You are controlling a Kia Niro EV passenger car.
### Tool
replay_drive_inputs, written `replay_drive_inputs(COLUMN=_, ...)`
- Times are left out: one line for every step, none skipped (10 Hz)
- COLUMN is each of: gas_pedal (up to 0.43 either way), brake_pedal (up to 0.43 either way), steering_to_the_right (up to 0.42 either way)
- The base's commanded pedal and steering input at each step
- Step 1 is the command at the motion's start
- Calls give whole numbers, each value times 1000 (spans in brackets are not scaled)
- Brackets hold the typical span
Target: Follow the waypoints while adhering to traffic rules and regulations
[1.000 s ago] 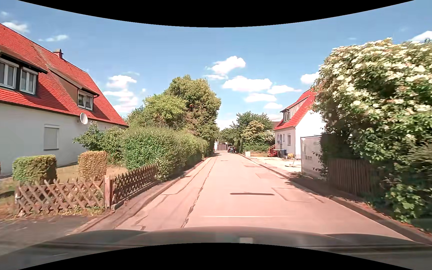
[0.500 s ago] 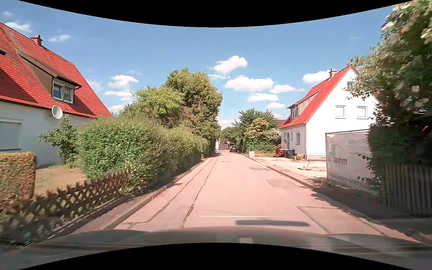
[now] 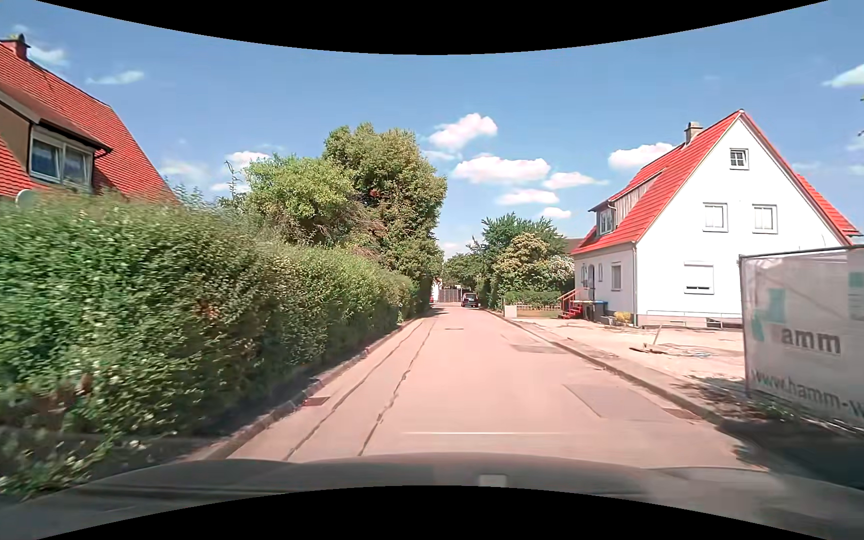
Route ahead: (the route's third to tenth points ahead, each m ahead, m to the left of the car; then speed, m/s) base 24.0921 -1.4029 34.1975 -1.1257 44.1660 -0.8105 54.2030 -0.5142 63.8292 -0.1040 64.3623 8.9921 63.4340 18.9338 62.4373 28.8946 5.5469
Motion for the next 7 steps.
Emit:
replay_drive_inputs(gas_pedal=67, brake_pedal=0, steering_to_the_right=-4)
replay_drive_inputs(gas_pedal=79, brake_pedal=0, steering_to_the_right=-4)
replay_drive_inputs(gas_pedal=79, brake_pedal=0, steering_to_the_right=-4)
replay_drive_inputs(gas_pedal=79, brake_pedal=0, steering_to_the_right=-4)
replay_drive_inputs(gas_pedal=79, brake_pedal=0, steering_to_the_right=-4)
replay_drive_inputs(gas_pedal=79, brake_pedal=0, steering_to_the_right=-4)
replay_drive_inputs(gas_pedal=79, brake_pedal=0, steering_to_the_right=-4)
